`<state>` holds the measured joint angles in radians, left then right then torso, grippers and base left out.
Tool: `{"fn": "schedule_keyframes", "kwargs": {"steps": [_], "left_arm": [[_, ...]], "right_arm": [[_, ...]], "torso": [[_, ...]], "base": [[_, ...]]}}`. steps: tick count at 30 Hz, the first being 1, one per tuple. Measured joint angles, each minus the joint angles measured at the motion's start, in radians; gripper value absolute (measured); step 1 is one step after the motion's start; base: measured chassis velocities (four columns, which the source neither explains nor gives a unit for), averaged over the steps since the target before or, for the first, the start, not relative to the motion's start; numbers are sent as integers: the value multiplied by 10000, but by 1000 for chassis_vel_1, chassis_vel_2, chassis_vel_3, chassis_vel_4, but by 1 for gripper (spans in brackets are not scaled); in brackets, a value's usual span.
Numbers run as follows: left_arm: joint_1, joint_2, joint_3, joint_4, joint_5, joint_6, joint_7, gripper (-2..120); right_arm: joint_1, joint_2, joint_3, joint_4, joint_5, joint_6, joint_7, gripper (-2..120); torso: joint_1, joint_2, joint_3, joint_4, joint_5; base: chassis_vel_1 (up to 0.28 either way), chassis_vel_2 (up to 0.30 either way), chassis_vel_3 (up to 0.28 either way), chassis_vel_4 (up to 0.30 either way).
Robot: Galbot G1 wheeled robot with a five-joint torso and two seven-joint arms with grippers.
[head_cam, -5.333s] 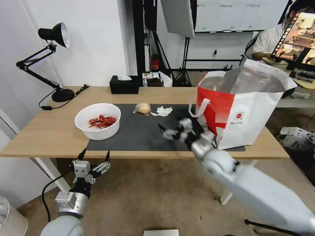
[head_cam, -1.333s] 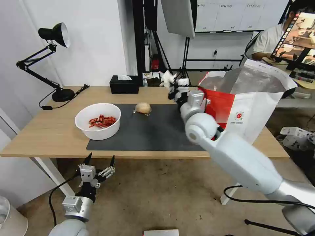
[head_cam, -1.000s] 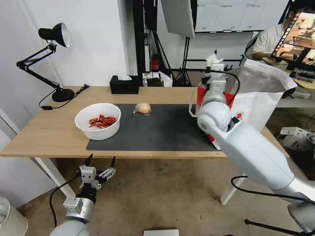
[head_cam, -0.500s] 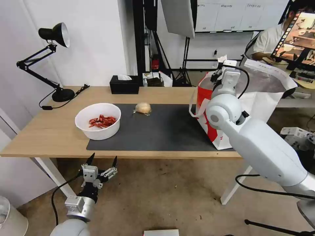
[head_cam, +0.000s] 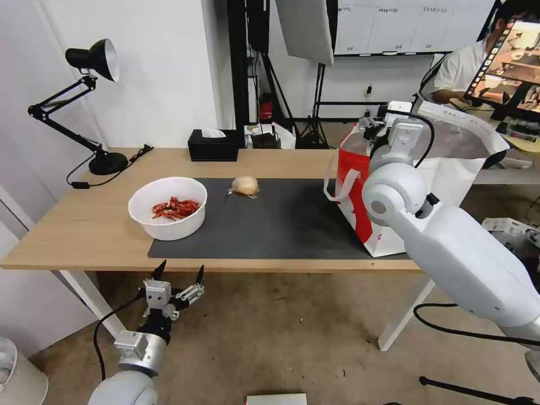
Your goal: Pick up the trash from the table and place it into the takeout bag.
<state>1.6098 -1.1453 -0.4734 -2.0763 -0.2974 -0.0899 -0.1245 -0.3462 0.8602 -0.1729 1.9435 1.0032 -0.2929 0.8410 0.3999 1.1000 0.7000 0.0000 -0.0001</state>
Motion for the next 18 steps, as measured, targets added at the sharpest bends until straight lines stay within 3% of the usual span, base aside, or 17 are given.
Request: {"fn": "schedule_keyframes", "kwargs": {"steps": [5, 7, 8, 10, 11, 14, 15, 18], "left_arm": [[4, 0, -46, -186, -41, 9, -11, 100], [4, 0, -46, -186, -41, 9, -11, 100], [5, -9, -110, -287, -81, 18, -16, 100], [-23, -30, -191, -381, -100, 18, -20, 100], [-23, -30, -191, -381, -100, 18, -20, 100], [23, -95, -270, -537, -110, 18, -18, 100], [23, -95, -270, -537, -110, 18, -18, 100], [184, -242, -423, -602, -66, 18, -18, 100]], "right_arm": [[-948, -467, 275, 778, 17, 464, -1542, 100], [-948, -467, 275, 778, 17, 464, -1542, 100], [-2122, -932, 766, 1394, -206, 711, -2603, 100], [-3431, -1342, 1361, 1961, -569, 987, -3378, 100], [-3431, -1342, 1361, 1961, -569, 987, -3378, 100], [-5580, -1676, 2358, 2571, -1357, 1672, -4300, 100], [-5580, -1676, 2358, 2571, -1357, 1672, -4300, 100], [-7574, -1515, 2979, 2730, -2544, 2572, -5008, 100]], "torso": [[0, 0, 0, 2, 0], [0, 0, 0, 2, 0], [1, 0, 0, 2, 5], [0, 1, -1, -2, 3], [0, 1, -1, -2, 3], [0, 1, -1, -2, 1], [0, 1, -1, -2, 1], [-1, 0, -1, -2, 1]], "base": [[0, 0, 0, 0], [0, 0, 0, 0], [0, 0, 0, 0], [0, 0, 0, 0], [0, 0, 0, 0], [0, 0, 0, 0], [0, 0, 0, 0], [0, 0, 0, 0]]}}
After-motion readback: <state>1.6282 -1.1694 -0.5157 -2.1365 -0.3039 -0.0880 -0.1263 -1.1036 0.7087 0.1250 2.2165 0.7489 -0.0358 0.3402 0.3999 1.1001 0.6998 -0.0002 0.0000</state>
